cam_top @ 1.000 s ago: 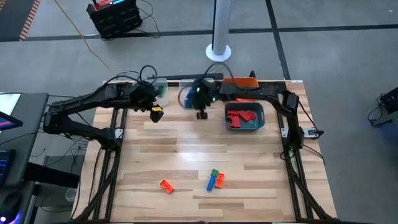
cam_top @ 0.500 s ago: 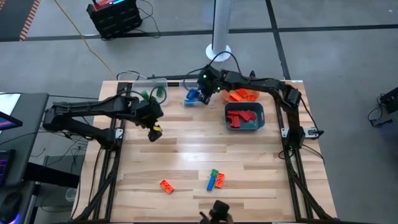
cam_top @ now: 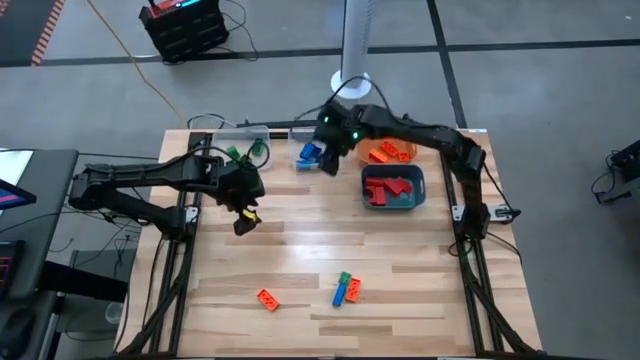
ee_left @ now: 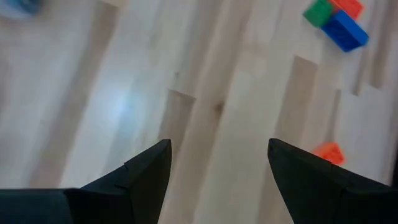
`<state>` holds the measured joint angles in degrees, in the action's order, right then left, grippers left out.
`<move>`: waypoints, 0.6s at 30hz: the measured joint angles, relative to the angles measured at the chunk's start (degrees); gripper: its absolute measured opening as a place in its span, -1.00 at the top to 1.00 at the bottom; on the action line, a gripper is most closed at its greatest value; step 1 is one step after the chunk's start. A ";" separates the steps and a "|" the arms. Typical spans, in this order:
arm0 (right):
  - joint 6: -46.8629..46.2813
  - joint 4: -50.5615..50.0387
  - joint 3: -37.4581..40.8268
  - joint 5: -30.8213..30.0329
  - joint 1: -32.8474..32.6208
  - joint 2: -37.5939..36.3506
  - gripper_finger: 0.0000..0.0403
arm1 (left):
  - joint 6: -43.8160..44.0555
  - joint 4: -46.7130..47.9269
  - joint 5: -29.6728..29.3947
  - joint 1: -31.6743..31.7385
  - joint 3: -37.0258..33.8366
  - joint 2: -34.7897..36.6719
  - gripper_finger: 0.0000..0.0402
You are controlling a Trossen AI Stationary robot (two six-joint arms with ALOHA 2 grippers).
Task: Sort blocks
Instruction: Put the orange game piece into the orange bin
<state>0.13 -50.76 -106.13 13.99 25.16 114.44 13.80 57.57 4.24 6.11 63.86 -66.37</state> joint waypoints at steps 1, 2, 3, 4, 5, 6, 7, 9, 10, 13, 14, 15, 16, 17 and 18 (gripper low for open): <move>-0.74 -0.59 0.00 0.92 -1.59 -0.22 -0.33 | 0.02 0.10 0.89 0.02 0.00 0.00 -0.30; -1.65 -1.34 0.00 1.18 -3.24 -0.29 -0.33 | 0.51 0.09 2.00 0.02 0.00 -0.01 -0.30; -2.21 -2.60 0.00 1.17 -4.83 -0.29 -0.33 | 1.52 0.09 3.25 -0.05 0.01 -0.21 -0.30; -2.70 -3.99 0.11 1.12 -6.43 -0.25 -0.33 | 3.01 0.25 4.48 -0.46 0.01 -0.41 -0.30; -3.08 -4.84 0.53 0.91 -8.02 -0.23 -0.33 | 4.22 0.91 5.69 -1.33 -0.01 -0.51 -0.30; -3.23 -5.30 1.04 0.44 -9.64 -0.23 -0.33 | 4.48 2.02 6.74 -2.80 -0.01 -0.58 -0.30; -3.43 -5.41 1.54 -0.56 -11.08 -0.23 -0.33 | 4.27 2.99 7.68 -4.85 -0.01 -0.88 -0.30; -3.58 -6.45 2.40 -2.25 -13.54 -0.81 -0.33 | 2.54 5.25 8.33 -9.74 -0.03 -1.16 -0.30; -3.63 -6.97 2.60 -3.26 -14.49 -1.06 -0.33 | 1.17 5.73 8.31 -12.33 -0.07 -1.24 -0.30; -4.39 -7.41 2.54 -5.62 -16.45 -2.84 -0.33 | -2.72 3.59 7.98 -19.48 -0.07 -1.76 -0.30; -4.96 -7.81 2.54 -5.84 -16.83 -3.39 -0.33 | -3.42 1.90 7.88 -21.60 -0.07 -2.08 -0.30; -5.65 -7.76 2.54 -6.43 -17.26 -4.16 -0.33 | -3.53 0.09 7.25 -23.71 -0.07 -2.54 -0.30; -6.35 -7.74 2.54 -6.97 -17.69 -5.03 -0.33 | -3.34 -1.74 6.23 -25.56 -0.07 -3.26 -0.30; -7.09 -8.06 2.54 -7.65 -18.04 -5.85 -0.33 | -2.54 -3.48 5.30 -27.19 -0.07 -4.12 -0.30; -7.84 -8.28 2.54 -8.35 -18.38 -6.69 -0.33 | -2.02 -5.42 4.43 -28.48 -0.07 -5.01 -0.30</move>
<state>-7.71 -59.04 -103.59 5.64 6.77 107.75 11.78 52.14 8.67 -22.37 63.79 -71.38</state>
